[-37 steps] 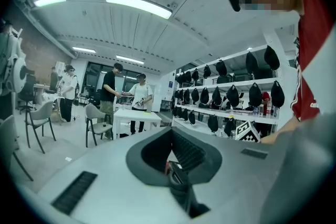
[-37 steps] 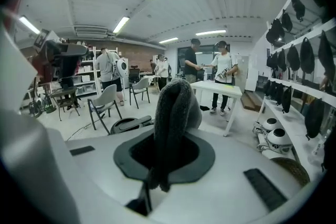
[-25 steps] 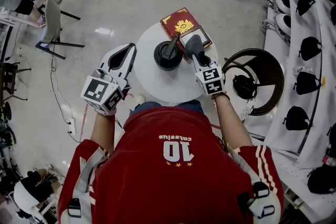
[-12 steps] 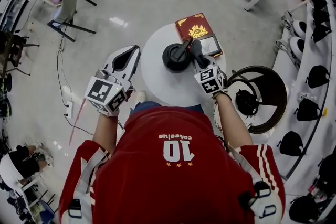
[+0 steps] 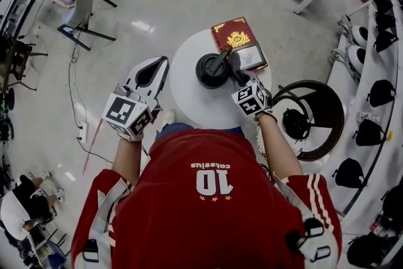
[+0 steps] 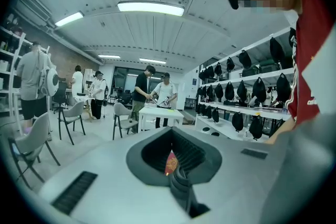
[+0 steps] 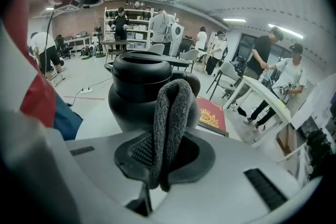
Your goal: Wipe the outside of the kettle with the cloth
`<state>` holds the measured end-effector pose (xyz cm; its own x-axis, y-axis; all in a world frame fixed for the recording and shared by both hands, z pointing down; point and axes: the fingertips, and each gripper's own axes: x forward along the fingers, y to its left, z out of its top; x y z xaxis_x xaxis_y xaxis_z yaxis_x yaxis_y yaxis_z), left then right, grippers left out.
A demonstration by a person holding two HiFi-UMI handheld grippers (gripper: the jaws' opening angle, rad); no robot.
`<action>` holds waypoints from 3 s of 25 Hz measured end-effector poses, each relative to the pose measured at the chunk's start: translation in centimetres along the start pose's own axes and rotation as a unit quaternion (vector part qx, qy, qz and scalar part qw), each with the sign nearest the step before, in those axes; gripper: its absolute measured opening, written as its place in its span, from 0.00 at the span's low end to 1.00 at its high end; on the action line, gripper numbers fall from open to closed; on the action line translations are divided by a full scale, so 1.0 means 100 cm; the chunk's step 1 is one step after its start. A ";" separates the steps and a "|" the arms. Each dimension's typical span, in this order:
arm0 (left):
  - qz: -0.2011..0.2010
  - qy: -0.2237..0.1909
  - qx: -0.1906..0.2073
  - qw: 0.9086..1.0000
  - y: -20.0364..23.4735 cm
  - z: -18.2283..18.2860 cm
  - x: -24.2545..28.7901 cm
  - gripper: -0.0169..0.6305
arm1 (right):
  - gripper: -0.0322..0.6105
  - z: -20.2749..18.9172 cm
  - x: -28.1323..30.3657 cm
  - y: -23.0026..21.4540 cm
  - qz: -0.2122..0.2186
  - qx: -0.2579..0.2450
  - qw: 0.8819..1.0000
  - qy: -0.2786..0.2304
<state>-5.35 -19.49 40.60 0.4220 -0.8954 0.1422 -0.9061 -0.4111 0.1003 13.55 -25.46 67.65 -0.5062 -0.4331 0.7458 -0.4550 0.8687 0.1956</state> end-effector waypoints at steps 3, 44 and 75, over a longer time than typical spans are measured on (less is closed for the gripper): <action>-0.012 0.001 0.001 1.000 -0.003 0.000 0.002 0.03 | 0.12 -0.005 -0.001 0.005 -0.001 0.012 1.000 0.003; -0.180 0.014 0.006 0.983 0.070 0.001 -0.052 0.04 | 0.12 0.011 0.004 0.136 -0.081 0.195 0.975 0.065; -0.153 0.000 -0.014 0.988 0.183 0.001 -0.083 0.03 | 0.12 0.145 0.050 0.131 -0.091 0.270 0.958 -0.017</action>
<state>-25.40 -19.62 41.11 0.6753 -0.7306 0.1008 -0.7356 -0.6571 0.1649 -5.55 -19.74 64.75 -0.4014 -0.5817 0.7075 -0.8465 0.5305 -0.0441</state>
